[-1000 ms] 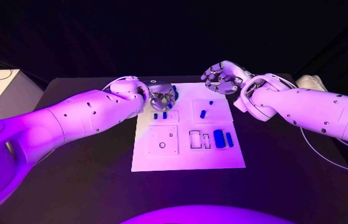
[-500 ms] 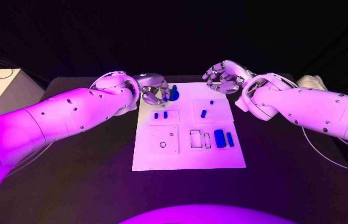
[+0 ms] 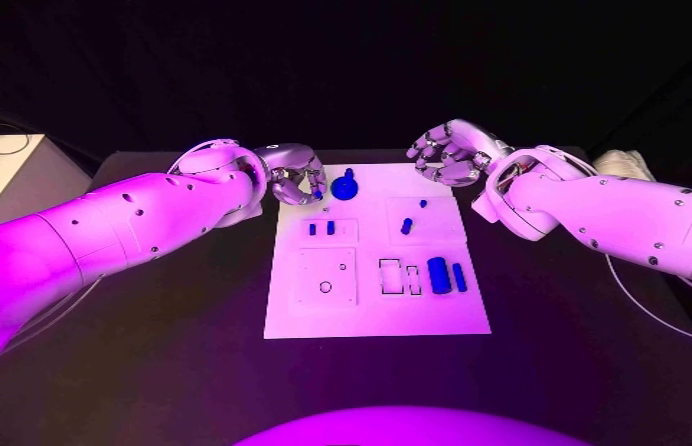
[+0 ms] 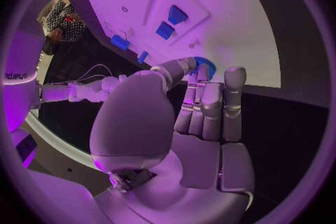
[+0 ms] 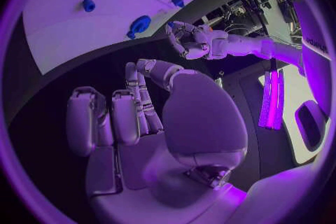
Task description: Assemble the parts on the task board
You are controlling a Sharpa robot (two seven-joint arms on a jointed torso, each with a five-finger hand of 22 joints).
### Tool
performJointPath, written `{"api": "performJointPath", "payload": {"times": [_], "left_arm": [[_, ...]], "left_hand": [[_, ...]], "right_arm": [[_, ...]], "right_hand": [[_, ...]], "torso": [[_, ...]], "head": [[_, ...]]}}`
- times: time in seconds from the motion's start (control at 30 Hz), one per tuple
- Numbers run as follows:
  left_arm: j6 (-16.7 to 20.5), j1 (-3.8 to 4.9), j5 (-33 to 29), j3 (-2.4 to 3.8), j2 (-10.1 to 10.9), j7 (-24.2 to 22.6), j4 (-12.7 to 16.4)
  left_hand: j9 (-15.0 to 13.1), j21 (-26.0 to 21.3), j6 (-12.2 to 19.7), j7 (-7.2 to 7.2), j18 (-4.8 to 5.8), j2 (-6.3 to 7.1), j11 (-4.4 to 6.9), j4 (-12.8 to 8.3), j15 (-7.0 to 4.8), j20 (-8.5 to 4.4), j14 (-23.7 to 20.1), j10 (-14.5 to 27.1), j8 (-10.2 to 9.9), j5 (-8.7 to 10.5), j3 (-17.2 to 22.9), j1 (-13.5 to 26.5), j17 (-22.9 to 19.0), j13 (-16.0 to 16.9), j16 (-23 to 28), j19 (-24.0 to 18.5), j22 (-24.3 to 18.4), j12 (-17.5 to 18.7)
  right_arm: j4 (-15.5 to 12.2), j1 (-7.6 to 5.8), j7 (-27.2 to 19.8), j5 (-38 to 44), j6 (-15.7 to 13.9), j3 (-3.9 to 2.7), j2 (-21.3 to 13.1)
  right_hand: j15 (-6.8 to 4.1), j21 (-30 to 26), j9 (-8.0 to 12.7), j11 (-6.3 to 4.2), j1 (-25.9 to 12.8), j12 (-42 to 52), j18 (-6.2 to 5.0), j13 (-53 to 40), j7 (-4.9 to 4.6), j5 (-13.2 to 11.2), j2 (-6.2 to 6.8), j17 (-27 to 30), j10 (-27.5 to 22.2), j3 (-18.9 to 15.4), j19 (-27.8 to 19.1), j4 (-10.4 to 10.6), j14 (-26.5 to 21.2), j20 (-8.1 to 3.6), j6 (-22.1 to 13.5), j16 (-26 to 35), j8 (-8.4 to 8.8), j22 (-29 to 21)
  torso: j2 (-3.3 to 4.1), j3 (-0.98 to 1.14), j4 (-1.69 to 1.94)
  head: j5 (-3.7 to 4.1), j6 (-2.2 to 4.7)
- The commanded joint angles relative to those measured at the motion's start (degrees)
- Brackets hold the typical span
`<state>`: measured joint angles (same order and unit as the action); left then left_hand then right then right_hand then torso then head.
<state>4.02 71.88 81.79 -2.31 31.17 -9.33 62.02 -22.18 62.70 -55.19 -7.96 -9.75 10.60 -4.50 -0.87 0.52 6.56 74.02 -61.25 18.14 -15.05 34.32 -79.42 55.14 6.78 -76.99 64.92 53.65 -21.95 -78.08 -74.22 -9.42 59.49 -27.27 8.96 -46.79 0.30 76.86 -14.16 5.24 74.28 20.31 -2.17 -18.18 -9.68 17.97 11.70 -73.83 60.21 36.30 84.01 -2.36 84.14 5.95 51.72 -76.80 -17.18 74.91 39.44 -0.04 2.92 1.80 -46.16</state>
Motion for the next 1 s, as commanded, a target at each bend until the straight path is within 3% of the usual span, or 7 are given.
{"api": "performJointPath", "payload": {"times": [0.03,0.47,1.0], "left_arm": [[-1.4,-0.02,0.3,-0.12,-0.7,-0.1,-0.7],[-2.2,-0.45,1.2,-1.13,-2.1,-0.2,-2.1],[-3.4,-0.54,1.3,-1.38,-2.4,0.0,-2.2]], "left_hand": [[-0.1,0.2,-0.3,-0.21,1.09,-0.05,-0.10,0.0,0.05,0.05,0.3,-0.4,-0.3,0.15,0.3,0.4,-0.1,-0.1,-0.2,0.1,-0.1,0.3],[-0.1,0.2,-0.3,-0.22,1.06,-0.05,-0.11,0.0,0.07,0.06,0.3,-0.5,-0.3,0.16,0.3,0.4,-0.2,-0.1,-0.2,0.0,-0.2,0.5],[-0.2,0.1,-0.5,-0.22,1.04,-0.10,-0.11,0.1,0.09,0.11,0.2,-0.8,-0.4,0.22,0.2,0.5,-0.3,-0.1,-0.2,-0.1,-0.3,0.8]], "right_arm": [[-0.1,-0.03,0.0,0.0,0.3,-0.04,0.1],[-0.1,-0.03,0.0,0.0,0.3,-0.04,0.2],[-0.2,-0.03,0.0,0.0,0.4,-0.05,0.2]], "right_hand": [[-0.03,0.1,0.0,0.06,0.1,-0.3,-0.93,0.1,-0.34,0.2,-0.10,0.0,0.4,-0.1,2.2,0.1,0.9,-0.12,0.0,-0.2,0.23,3.4],[-0.02,-0.1,0.0,0.07,0.1,-0.5,-0.96,0.2,-0.36,0.2,-0.08,0.1,0.5,-0.2,2.2,0.1,0.9,-0.11,0.0,-0.1,0.27,3.3],[-0.02,-0.1,0.0,0.07,0.1,-0.5,-0.96,0.2,-0.36,0.2,-0.08,0.1,0.5,-0.2,2.2,0.1,0.9,-0.11,0.0,-0.1,0.27,3.3]], "torso": [[0.10,-0.01,-0.17],[0.08,0.05,-0.11],[0.03,-0.01,-0.05]], "head": [[-0.18,-0.14],[0.11,-0.39],[0.18,-0.55]]}}
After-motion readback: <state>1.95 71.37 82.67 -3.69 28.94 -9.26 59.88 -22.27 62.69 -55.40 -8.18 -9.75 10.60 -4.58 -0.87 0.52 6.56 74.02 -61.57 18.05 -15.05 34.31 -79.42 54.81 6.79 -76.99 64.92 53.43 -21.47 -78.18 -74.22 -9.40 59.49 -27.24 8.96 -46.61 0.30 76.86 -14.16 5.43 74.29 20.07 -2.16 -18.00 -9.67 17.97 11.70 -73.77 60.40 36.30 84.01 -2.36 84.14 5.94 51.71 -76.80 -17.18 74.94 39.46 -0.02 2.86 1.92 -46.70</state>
